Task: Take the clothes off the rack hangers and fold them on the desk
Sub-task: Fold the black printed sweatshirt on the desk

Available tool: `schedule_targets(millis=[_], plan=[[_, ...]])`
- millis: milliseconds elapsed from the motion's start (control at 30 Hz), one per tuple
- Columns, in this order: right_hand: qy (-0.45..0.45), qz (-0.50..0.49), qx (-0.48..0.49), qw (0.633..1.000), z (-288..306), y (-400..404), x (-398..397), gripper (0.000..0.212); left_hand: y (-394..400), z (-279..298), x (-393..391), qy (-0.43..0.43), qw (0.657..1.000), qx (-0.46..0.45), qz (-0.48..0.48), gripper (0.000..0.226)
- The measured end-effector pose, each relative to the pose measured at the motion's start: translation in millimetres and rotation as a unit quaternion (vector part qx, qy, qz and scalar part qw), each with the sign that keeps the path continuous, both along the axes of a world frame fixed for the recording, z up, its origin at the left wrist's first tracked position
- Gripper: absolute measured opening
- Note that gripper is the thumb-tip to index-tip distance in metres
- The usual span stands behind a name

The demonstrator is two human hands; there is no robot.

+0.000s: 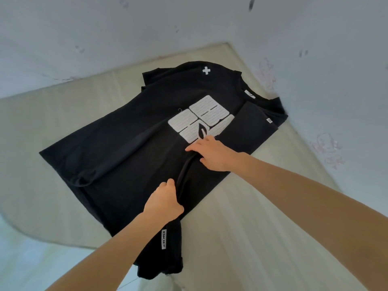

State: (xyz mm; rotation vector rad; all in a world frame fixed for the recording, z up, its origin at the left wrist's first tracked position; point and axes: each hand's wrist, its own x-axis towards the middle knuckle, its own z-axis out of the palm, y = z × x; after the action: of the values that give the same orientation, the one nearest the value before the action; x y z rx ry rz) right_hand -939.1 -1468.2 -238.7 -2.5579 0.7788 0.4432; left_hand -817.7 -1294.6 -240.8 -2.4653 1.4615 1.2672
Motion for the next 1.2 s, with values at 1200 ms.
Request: schedule_targets(millis=[1200], plan=[[-0.019,-0.315,-0.14,0.938,12,-60,-63,0.029,-29,1,58,-0.047,0.994,-0.086,-0.039,0.047]])
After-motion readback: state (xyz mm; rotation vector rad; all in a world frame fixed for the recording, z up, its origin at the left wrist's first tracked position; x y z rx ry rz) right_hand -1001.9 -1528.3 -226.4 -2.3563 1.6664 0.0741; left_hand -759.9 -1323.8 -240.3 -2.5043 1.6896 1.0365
